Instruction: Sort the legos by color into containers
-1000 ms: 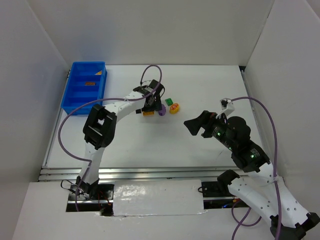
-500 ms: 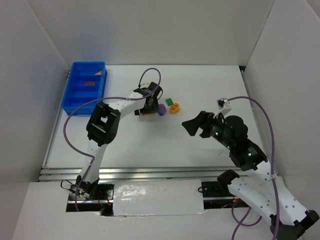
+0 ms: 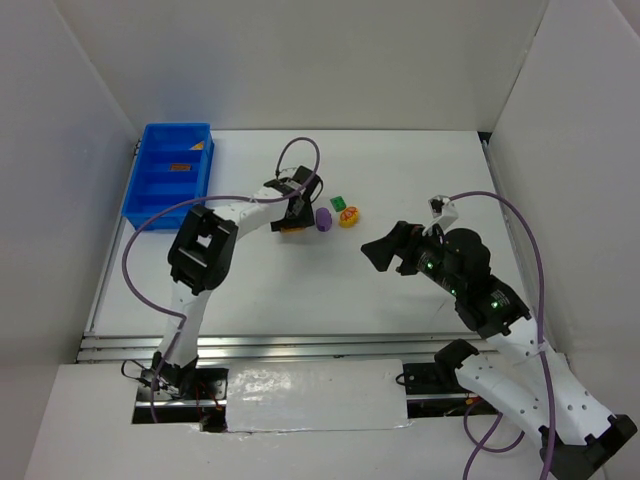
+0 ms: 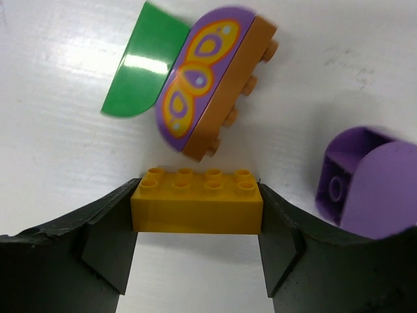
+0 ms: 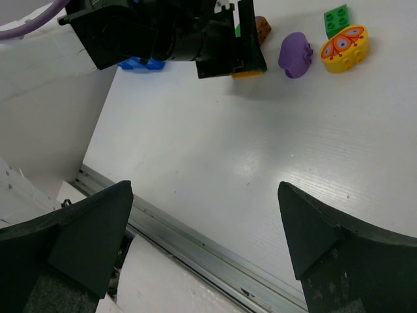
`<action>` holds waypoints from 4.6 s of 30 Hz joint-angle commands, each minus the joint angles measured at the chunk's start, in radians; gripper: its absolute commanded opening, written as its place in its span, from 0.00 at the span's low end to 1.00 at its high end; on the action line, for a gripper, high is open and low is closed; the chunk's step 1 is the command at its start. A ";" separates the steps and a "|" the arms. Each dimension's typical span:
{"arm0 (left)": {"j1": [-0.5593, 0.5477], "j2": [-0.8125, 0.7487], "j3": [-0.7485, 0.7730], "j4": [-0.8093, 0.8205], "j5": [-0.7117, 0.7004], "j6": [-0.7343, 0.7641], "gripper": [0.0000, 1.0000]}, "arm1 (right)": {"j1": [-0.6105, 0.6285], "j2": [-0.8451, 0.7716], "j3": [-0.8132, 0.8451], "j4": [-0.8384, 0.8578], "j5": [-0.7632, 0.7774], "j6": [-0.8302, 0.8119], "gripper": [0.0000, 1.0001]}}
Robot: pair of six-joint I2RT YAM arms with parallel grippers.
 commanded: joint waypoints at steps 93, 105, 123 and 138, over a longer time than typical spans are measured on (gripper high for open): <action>0.479 -1.328 -0.578 -0.028 0.380 0.352 0.99 | -0.077 1.449 0.860 -0.238 0.365 0.024 0.78; 0.479 -1.309 -0.701 0.058 0.395 0.362 1.00 | -0.082 1.427 0.776 -0.198 0.339 0.016 0.37; 0.431 -1.266 -0.812 0.420 1.104 0.118 0.99 | 0.126 0.492 0.119 0.362 -0.488 -0.374 0.00; 0.321 -1.432 -0.755 0.244 0.907 -0.125 0.95 | 0.470 0.589 0.407 0.236 -0.080 -0.530 0.00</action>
